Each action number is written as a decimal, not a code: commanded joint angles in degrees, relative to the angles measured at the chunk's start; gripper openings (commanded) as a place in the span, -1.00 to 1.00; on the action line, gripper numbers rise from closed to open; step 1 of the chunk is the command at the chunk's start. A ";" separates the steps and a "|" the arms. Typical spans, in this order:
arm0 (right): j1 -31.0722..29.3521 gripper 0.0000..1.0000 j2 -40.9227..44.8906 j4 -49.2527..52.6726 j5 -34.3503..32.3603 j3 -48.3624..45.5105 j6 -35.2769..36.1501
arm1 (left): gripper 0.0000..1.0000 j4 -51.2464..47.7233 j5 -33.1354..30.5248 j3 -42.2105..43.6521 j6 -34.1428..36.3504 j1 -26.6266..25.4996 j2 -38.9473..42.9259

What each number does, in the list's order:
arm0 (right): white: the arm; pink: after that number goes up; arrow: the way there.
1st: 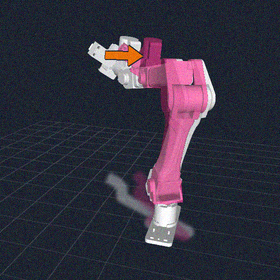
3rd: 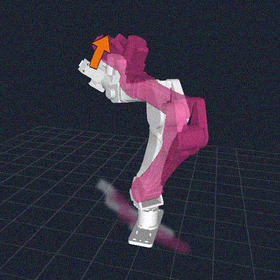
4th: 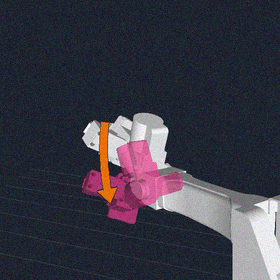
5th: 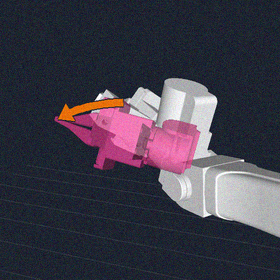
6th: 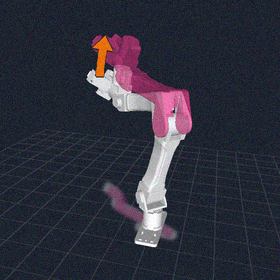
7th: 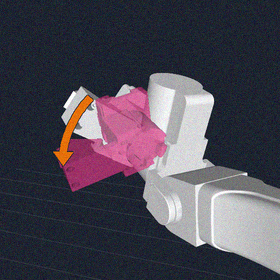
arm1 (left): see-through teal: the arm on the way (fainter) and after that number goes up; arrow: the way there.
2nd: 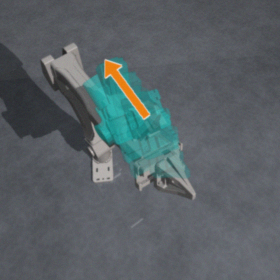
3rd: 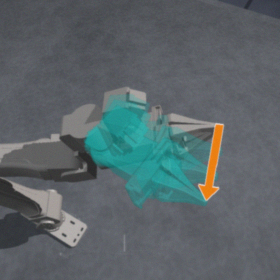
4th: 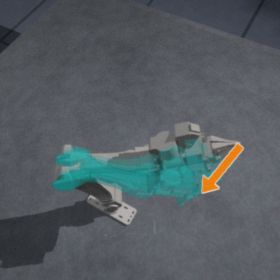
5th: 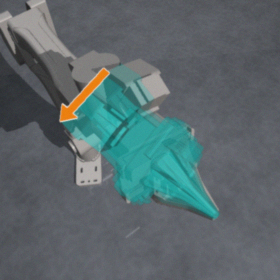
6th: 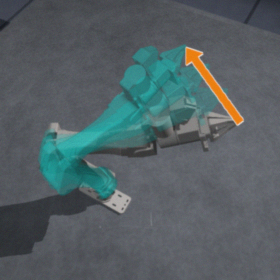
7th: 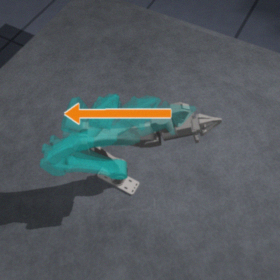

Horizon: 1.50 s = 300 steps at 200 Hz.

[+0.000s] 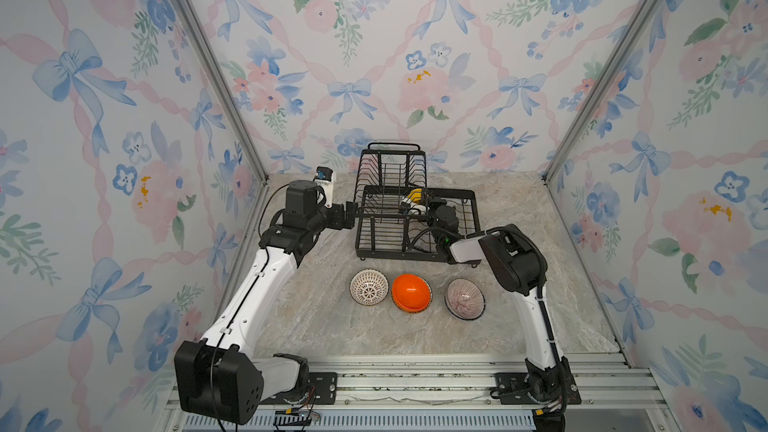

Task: Load the bowls into the dish rack
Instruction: 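Hold the yellow bowl upright in the rack slots with the right gripper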

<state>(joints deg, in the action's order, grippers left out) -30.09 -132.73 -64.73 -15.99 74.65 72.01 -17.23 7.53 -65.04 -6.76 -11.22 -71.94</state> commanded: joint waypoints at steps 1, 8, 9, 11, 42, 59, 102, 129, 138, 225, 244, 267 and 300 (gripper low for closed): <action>-1.27 -1.00 -1.77 3.08 -2.15 1.47 -1.48 | 0.96 -0.57 0.81 1.05 -0.85 -0.20 1.19; -1.30 -1.00 -1.73 3.25 -2.29 1.41 -1.55 | 0.96 -0.61 0.80 1.00 -0.85 -0.19 1.20; -1.30 -1.00 -1.69 3.23 -2.34 1.39 -1.54 | 0.96 -0.61 0.81 0.98 -0.86 -0.20 1.24; -1.31 -0.99 -1.67 3.21 -2.37 1.31 -1.52 | 0.96 -0.61 0.82 0.99 -0.88 -0.16 1.25; -1.41 -0.93 -1.55 3.69 -2.82 1.19 -1.71 | 0.96 -0.61 0.86 1.03 -0.88 -0.19 1.07; -1.43 -0.89 -1.47 3.65 -3.16 1.14 -1.65 | 0.96 -0.61 0.91 1.08 -0.96 -0.20 1.09; -1.38 -0.73 -0.44 4.08 -3.61 0.68 -1.96 | 0.96 -0.61 1.00 1.27 -0.97 -0.15 1.11; -1.29 -0.62 0.51 5.09 -3.78 0.41 -2.68 | 0.96 -0.61 0.90 1.47 -1.07 -0.20 1.23; -1.25 -0.58 0.86 5.55 -3.74 0.23 -2.92 | 0.96 -0.61 0.84 1.57 -1.06 -0.18 1.36; -0.33 0.76 6.51 6.87 -3.96 -3.31 -5.29 | 0.96 -0.61 0.40 2.05 -1.13 -0.19 2.12; 0.02 0.87 8.70 7.34 -3.69 -4.89 -6.19 | 0.96 -0.61 0.31 2.17 -1.10 -0.19 2.18; 0.42 0.93 11.33 7.78 -2.74 -7.57 -7.08 | 0.96 -0.60 0.34 2.26 -1.14 -0.18 2.22; 0.88 0.98 14.94 7.78 -4.14 -11.39 -8.67 | 0.96 -0.60 0.29 2.45 -1.24 -0.16 1.93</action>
<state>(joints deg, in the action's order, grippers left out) -29.61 -121.32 -57.10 -19.35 65.89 66.06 -17.26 7.38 -63.51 -7.62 -11.22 -70.76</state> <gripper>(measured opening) 0.996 0.980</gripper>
